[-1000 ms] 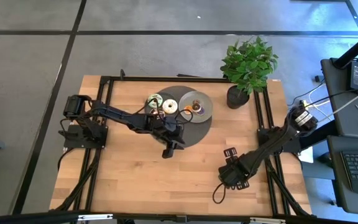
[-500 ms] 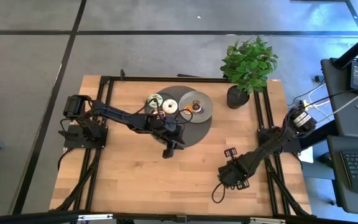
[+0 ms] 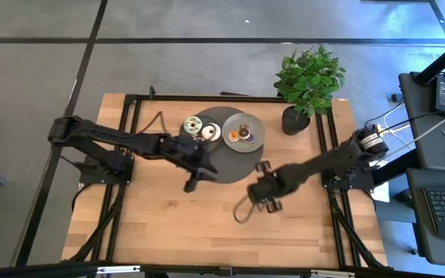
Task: Pick & Place donuts
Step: Put the big purple donut on the black plate
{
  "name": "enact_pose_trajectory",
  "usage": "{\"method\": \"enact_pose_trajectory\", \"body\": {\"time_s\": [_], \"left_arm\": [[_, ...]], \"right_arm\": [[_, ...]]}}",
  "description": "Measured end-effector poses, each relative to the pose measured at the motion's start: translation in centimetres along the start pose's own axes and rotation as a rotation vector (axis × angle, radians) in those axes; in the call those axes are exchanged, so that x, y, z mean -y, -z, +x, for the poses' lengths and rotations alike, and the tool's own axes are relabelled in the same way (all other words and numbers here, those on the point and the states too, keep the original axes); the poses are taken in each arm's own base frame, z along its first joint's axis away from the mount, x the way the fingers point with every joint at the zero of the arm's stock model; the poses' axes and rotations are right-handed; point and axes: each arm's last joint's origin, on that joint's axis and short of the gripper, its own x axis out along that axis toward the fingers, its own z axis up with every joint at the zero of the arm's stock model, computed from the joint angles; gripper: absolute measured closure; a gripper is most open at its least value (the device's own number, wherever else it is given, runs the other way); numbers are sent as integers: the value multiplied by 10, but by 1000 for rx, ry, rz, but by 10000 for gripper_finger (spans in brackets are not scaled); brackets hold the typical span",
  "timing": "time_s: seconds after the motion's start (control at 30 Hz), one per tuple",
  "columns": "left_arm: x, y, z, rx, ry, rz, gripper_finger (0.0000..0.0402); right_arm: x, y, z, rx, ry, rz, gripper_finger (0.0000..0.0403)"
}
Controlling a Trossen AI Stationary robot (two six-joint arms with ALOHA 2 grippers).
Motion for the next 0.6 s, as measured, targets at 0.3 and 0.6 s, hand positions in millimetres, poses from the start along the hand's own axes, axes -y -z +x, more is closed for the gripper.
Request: {"method": "enact_pose_trajectory", "body": {"time_s": [0.3,0.6], "left_arm": [[5,34,-27,161,-2,12,272],[-1,47,-27,179,-148,-83,272]], "right_arm": [[82,-35,12,310,30,-3,381],[127,-54,47,434,40,65,370]]}}
